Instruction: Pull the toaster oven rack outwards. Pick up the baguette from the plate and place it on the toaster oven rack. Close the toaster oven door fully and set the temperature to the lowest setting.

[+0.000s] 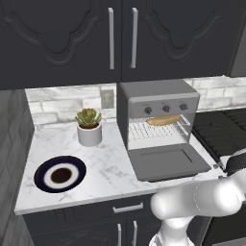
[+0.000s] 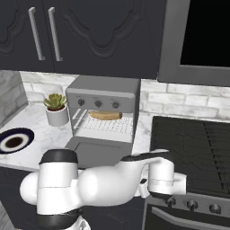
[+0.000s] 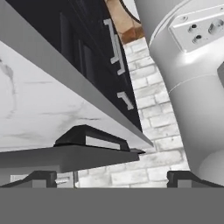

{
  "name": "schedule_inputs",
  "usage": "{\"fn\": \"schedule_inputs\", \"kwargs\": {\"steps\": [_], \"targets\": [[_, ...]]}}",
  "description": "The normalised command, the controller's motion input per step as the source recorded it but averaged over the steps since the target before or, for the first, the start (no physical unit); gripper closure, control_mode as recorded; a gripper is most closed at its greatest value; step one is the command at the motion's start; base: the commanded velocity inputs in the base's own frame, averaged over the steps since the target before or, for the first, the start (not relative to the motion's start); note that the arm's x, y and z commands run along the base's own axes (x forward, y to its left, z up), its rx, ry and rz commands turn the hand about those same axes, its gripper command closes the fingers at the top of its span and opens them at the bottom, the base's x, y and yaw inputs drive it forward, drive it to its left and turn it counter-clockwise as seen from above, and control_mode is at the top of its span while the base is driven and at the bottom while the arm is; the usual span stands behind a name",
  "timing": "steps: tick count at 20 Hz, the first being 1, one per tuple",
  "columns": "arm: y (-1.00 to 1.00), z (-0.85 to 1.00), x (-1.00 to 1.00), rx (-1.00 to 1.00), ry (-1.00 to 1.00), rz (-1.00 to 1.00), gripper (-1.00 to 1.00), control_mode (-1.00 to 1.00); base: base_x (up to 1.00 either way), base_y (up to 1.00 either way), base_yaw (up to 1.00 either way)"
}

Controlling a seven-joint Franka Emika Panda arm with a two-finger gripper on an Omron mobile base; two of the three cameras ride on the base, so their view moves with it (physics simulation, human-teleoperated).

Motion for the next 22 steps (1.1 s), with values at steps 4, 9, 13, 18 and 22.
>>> {"fn": "schedule_inputs", "kwargs": {"steps": [4, 9, 13, 18, 22], "targets": [[-0.1, 0.0, 0.0, 0.0, 0.0, -0.03, -1.0, -1.0, 0.0, 0.0, 0.0], [0.0, -0.06, 0.09, 0.0, 0.0, -0.1, -1.0, -1.0, 0.0, 0.0, 0.0], [0.0, -0.18, 0.1, 0.0, 0.0, -0.16, -1.0, -1.0, 0.0, 0.0, 0.0], [0.0, -0.29, 0.09, -0.01, -0.01, -0.18, -1.0, -1.0, 0.0, 0.0, 0.0], [0.0, -0.25, 0.04, -0.05, -0.04, -0.14, -1.0, -1.0, 0.0, 0.0, 0.0]]}}
